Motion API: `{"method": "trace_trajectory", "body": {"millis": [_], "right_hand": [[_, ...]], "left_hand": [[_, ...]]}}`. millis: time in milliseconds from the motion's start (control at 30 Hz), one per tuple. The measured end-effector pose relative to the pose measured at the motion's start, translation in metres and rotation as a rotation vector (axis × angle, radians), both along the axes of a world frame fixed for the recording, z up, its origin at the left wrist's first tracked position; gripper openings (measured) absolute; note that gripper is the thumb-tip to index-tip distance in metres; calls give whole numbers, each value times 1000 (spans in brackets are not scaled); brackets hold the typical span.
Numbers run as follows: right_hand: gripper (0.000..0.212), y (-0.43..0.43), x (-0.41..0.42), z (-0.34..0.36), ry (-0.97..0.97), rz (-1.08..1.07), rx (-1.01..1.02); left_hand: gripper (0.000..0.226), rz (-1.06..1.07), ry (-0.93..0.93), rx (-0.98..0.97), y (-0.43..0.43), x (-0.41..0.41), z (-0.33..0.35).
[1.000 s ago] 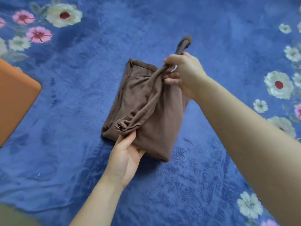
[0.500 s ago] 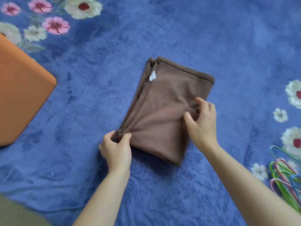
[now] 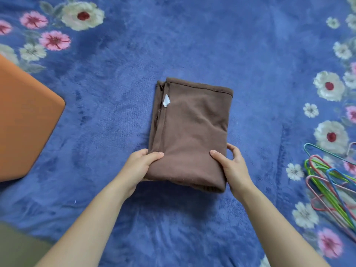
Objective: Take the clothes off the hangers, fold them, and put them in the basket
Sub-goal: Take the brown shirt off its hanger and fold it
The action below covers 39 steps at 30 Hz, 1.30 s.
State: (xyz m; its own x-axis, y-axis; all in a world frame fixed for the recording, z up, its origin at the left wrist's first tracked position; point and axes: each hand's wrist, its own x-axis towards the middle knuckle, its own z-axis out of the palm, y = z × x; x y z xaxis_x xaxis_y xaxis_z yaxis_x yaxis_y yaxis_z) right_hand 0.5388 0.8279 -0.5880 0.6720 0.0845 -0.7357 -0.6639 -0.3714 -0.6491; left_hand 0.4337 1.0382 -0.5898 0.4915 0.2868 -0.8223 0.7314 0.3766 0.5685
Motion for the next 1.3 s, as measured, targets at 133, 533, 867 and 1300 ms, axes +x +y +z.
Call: {"method": "trace_trajectory", "body": {"millis": [133, 533, 867, 1300], "right_hand": [[47, -32, -53, 18, 140, 65, -50], [21, -50, -53, 39, 241, 10, 70], [43, -3, -1, 10, -59, 72, -274], [37, 21, -23, -4, -580, -30, -387]], "left_hand": [[35, -76, 209, -201, -22, -62, 19], [61, 208, 167, -354, -15, -65, 52], [53, 19, 144, 262, -5, -6, 12], [41, 14, -240, 813, -28, 14, -10]]}}
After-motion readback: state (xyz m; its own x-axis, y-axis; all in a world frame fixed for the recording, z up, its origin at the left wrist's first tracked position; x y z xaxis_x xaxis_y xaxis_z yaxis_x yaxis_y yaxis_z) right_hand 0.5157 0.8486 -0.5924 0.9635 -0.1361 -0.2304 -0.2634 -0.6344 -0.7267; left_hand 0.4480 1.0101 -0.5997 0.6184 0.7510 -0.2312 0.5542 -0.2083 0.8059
